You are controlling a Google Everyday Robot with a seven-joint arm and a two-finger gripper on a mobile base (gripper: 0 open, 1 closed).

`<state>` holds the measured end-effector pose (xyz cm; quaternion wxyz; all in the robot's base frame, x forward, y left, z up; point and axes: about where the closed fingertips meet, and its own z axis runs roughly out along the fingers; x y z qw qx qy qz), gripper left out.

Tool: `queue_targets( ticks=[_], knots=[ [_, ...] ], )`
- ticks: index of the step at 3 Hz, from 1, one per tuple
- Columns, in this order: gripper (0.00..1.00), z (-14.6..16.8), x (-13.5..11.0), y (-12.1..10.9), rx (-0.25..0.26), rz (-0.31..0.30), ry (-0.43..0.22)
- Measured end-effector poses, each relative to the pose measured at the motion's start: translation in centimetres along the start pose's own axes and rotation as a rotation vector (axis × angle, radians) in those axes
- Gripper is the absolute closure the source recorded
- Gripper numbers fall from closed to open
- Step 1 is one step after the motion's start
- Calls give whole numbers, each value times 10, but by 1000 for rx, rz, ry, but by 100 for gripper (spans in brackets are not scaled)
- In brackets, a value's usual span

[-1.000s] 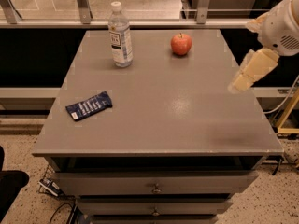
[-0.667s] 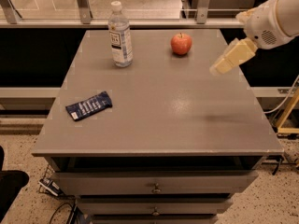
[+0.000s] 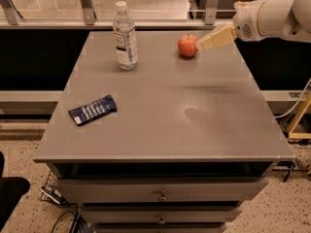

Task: Move apple near rxbar blueberry

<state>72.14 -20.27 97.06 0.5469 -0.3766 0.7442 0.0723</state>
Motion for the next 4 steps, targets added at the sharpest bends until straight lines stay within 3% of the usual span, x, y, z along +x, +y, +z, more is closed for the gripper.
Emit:
queue_targets(
  ticks=[1, 2, 4],
  knots=[
    [0, 0, 0, 0, 0, 0, 0],
    [0, 20, 5, -4, -4, 17, 8],
    [0, 86, 38, -24, -45, 137, -39]
  ],
)
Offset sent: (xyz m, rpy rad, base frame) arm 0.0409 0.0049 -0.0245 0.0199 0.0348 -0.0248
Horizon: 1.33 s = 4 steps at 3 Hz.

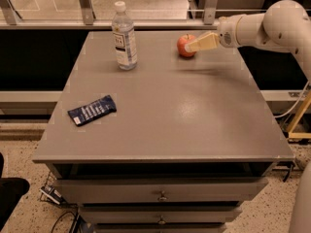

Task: Move apple near rxbar blueberry

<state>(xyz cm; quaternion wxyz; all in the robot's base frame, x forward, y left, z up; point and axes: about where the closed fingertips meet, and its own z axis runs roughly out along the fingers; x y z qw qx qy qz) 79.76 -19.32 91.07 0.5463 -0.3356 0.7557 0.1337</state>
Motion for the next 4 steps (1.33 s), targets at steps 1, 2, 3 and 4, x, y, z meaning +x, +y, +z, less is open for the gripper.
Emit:
queue_targets(
  ticks=[1, 2, 3, 4],
  knots=[
    [0, 20, 15, -3, -30, 56, -16],
    [0, 38, 22, 5, -75, 94, -32],
    [15, 54, 21, 16, -122, 112, -49],
    [38, 63, 20, 22, -146, 125, -56]
  ],
)
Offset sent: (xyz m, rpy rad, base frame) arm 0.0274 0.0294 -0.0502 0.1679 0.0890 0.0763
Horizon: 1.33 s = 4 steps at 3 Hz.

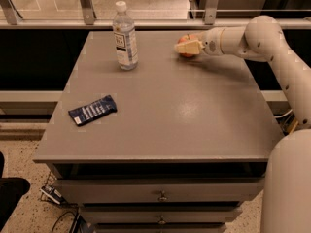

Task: Move apple near rxbar blueberry

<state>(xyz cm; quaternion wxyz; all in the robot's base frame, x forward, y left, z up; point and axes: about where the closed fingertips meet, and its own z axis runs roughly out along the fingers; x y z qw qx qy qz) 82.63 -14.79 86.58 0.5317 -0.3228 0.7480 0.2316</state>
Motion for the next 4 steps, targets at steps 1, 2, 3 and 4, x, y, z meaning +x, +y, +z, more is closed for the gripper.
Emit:
queue_targets(
  ticks=[1, 2, 3, 4],
  knots=[
    [62, 3, 1, 2, -4, 0, 2],
    [83, 6, 1, 4, -9, 1, 2],
    [100, 9, 2, 6, -14, 2, 4],
    [100, 9, 2, 6, -14, 1, 4]
  ],
)
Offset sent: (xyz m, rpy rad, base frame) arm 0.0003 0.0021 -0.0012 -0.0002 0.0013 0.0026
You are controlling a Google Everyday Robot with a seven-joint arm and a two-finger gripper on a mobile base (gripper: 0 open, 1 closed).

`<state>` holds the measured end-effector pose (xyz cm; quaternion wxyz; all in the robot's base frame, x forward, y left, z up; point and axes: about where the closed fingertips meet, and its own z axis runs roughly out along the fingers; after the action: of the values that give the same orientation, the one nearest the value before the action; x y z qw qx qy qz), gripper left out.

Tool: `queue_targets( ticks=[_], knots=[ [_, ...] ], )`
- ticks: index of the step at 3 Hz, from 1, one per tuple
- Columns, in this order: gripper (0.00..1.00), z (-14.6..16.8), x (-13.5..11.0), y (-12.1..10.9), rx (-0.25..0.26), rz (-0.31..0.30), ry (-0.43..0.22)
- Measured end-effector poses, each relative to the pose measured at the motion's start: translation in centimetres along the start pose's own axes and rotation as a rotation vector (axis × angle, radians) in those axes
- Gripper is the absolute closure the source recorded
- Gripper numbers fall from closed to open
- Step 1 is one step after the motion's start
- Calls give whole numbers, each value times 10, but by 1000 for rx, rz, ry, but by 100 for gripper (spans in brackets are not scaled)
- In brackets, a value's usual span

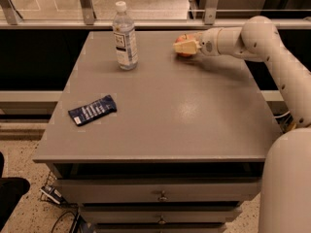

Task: Move apple near rxbar blueberry

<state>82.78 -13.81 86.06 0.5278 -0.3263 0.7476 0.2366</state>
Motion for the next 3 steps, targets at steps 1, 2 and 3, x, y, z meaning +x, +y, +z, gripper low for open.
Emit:
queue_targets(
  ticks=[1, 2, 3],
  knots=[
    [100, -17, -15, 15, 25, -28, 17],
    [100, -57, -47, 51, 65, -63, 9],
    [100, -87, -55, 101, 58, -83, 14]
  ],
)
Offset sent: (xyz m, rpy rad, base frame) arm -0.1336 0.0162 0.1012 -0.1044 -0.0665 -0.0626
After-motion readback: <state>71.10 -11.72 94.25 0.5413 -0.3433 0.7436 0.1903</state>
